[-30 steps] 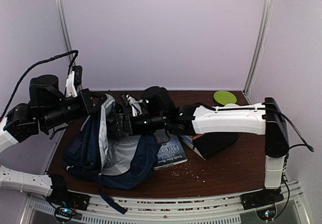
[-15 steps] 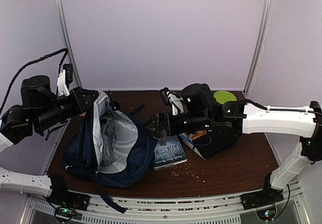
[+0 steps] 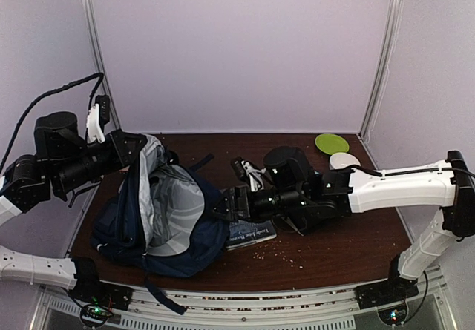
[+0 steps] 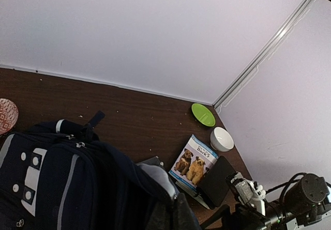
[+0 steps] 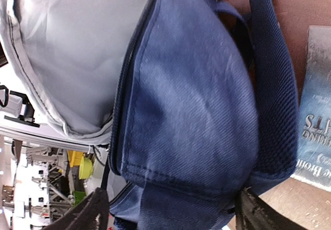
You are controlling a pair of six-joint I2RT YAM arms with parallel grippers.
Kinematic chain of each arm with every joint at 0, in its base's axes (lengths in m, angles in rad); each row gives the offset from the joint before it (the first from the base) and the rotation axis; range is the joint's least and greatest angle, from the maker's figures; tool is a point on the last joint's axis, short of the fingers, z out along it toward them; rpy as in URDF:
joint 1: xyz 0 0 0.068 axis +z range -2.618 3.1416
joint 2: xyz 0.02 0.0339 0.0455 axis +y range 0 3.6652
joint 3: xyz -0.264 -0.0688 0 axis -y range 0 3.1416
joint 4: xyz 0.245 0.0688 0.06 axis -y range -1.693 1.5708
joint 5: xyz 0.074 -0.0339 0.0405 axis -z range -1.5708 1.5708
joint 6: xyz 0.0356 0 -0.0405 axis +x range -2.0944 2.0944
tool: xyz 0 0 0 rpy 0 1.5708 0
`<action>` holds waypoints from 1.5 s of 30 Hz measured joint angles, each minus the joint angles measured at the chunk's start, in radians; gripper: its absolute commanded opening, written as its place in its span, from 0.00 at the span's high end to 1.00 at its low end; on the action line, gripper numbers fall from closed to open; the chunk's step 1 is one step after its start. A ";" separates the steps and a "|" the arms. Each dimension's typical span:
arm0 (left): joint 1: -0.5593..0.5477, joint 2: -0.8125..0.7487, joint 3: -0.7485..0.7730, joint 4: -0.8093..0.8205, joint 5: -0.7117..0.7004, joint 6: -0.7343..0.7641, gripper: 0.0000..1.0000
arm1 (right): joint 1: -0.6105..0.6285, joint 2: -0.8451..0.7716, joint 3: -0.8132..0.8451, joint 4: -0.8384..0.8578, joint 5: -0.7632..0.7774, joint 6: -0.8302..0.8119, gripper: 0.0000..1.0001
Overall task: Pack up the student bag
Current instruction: Adjust the student bag at the center of the board.
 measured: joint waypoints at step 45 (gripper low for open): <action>0.000 -0.231 0.242 -0.164 -0.299 0.266 1.00 | 0.037 0.117 0.794 -0.240 -0.136 -0.368 1.00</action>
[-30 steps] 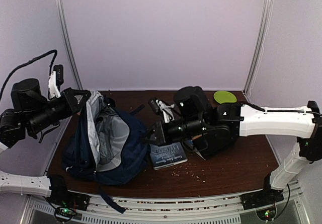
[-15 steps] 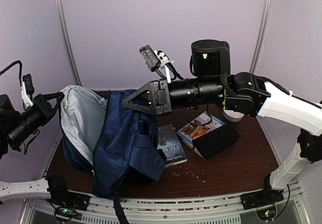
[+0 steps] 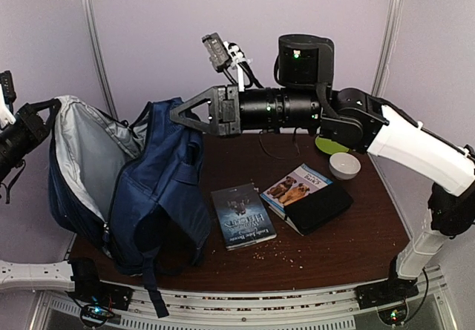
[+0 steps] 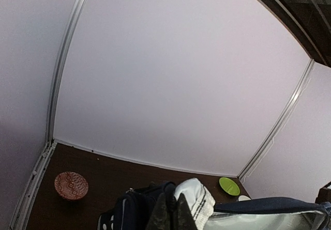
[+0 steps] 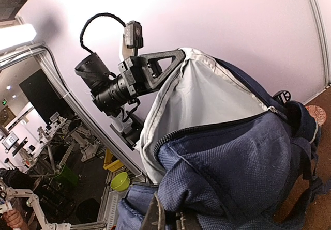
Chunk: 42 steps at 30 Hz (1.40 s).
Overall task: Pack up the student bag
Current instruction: Adjust the student bag at the center of the board.
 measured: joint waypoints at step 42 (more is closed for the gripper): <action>-0.004 0.147 -0.237 -0.121 0.332 0.198 1.00 | -0.016 0.010 -0.882 0.393 0.221 0.150 0.27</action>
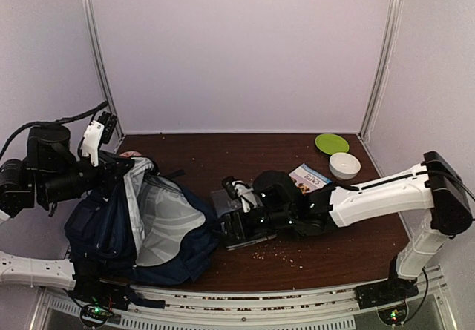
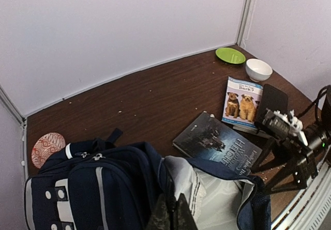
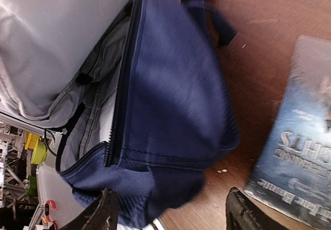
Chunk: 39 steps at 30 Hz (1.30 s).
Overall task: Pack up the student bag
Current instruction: Adjust the student bag at the center of the board, then pick up the stationery from the center of the board.
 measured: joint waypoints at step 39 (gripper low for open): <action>0.000 -0.119 -0.226 0.159 0.179 0.007 1.00 | -0.330 -0.740 -0.872 0.056 0.613 0.729 0.09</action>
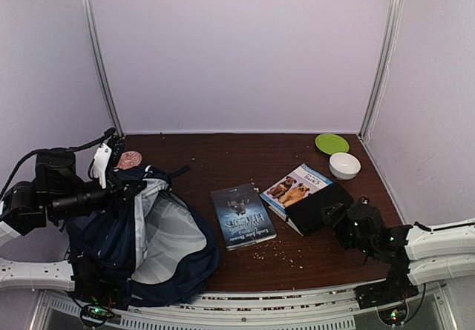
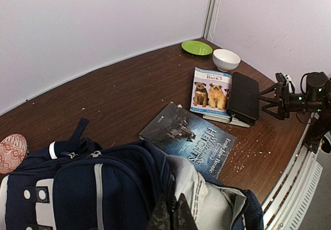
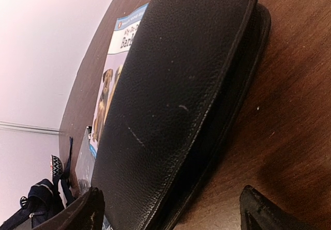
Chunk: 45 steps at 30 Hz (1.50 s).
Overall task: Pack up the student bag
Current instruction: Pick up the stationery from the center of the board.
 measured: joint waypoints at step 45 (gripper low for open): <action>0.000 -0.027 -0.021 0.082 -0.082 -0.015 1.00 | 0.008 -0.142 0.254 -0.070 -0.430 -0.301 1.00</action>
